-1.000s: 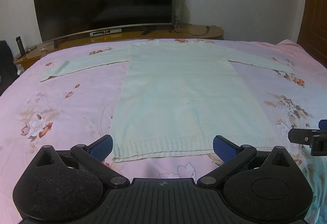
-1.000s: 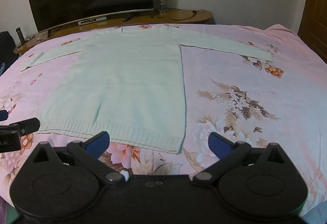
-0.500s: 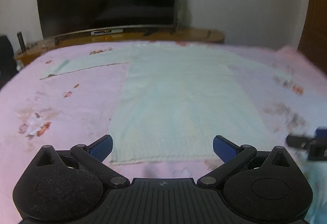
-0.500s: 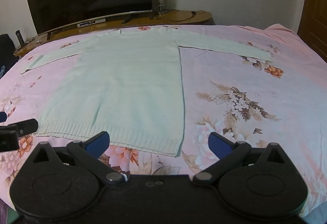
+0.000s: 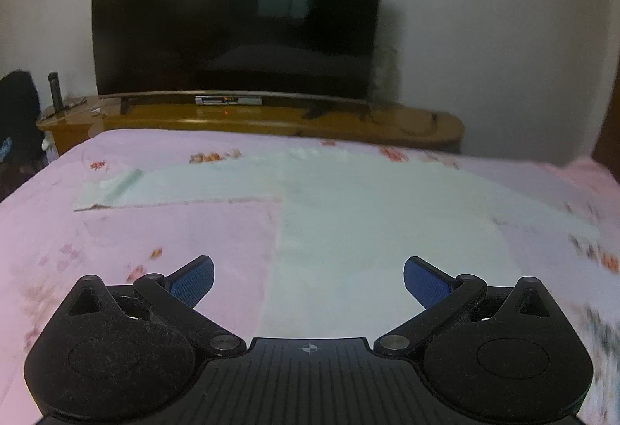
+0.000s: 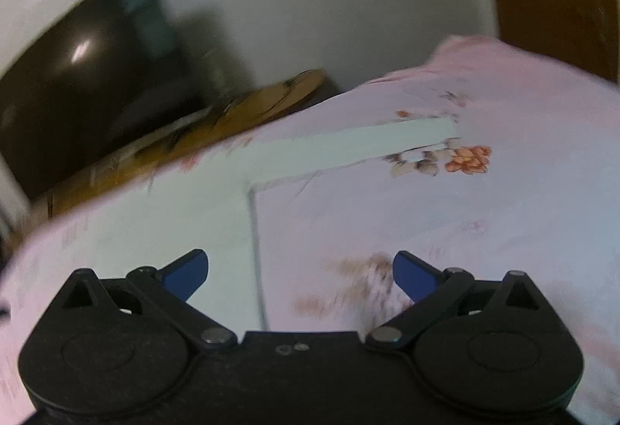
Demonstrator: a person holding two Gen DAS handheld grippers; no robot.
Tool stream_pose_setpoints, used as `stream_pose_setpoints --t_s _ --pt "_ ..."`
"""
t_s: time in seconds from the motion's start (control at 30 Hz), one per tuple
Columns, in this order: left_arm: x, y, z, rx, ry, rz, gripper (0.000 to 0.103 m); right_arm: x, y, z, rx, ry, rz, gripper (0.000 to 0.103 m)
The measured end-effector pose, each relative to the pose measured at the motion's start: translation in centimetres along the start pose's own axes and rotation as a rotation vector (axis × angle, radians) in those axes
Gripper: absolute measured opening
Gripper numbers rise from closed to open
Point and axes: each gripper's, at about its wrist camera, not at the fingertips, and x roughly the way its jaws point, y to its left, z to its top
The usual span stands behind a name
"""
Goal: Fold small clothes
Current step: 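Reach the right gripper to a sleeve cuff and close on it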
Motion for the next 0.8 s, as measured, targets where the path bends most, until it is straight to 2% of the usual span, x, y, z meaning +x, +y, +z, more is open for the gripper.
stream_pose_setpoints --t_s 0.03,0.07,0.1,0.13,0.17,0.2,0.3,0.33,0.4,0.47,0.5,0.63,0.8 --pt "0.9 0.3 0.5 -0.005 -0.008 -0.004 0.103 1.2 -1.3 1.2 0.046 -0.021 -0.006 0.096" --pt "2.3 0.7 1.0 -0.003 -0.018 0.001 0.103 2.3 -2.5 2.0 0.086 -0.035 -0.011 0.087" --pt "3.3 0.6 1.2 0.003 -0.023 0.009 0.103 4.0 -3.7 3.2 0.133 -0.037 -0.008 0.049" --pt "4.8 0.9 1.5 0.012 -0.027 0.022 0.103 5.8 -5.0 4.2 0.181 -0.028 -0.013 0.026" --pt "6.9 1.5 1.7 0.022 -0.026 0.043 0.103 7.3 -6.1 4.9 0.215 -0.028 -0.027 0.029" --pt "8.5 1.8 1.8 0.026 -0.014 0.062 0.103 9.0 -7.2 5.5 0.244 -0.036 -0.042 0.038" --pt "14.2 4.3 2.5 0.002 0.013 0.130 0.103 14.4 -10.1 7.0 0.324 -0.039 -0.076 0.040" --pt "16.2 5.5 2.8 -0.026 0.031 0.164 0.103 16.2 -11.2 7.3 0.359 -0.035 -0.086 0.040" --pt "18.7 7.6 3.0 -0.109 0.060 0.187 0.103 19.1 -13.6 7.4 0.448 -0.042 -0.108 0.043" --pt "20.3 8.9 2.7 -0.180 0.076 0.199 0.103 21.3 -15.9 7.3 0.552 -0.055 -0.109 0.060" --pt "20.9 9.5 2.5 -0.203 0.083 0.203 0.103 22.1 -17.0 7.2 0.605 -0.075 -0.102 0.072" --pt "22.9 10.9 1.5 -0.232 0.112 0.223 0.103 24.7 -19.7 7.0 0.701 -0.103 -0.084 0.060" --pt "24.7 10.8 0.4 -0.250 0.156 0.224 0.103 25.8 -18.7 7.5 0.632 -0.115 -0.073 0.065"
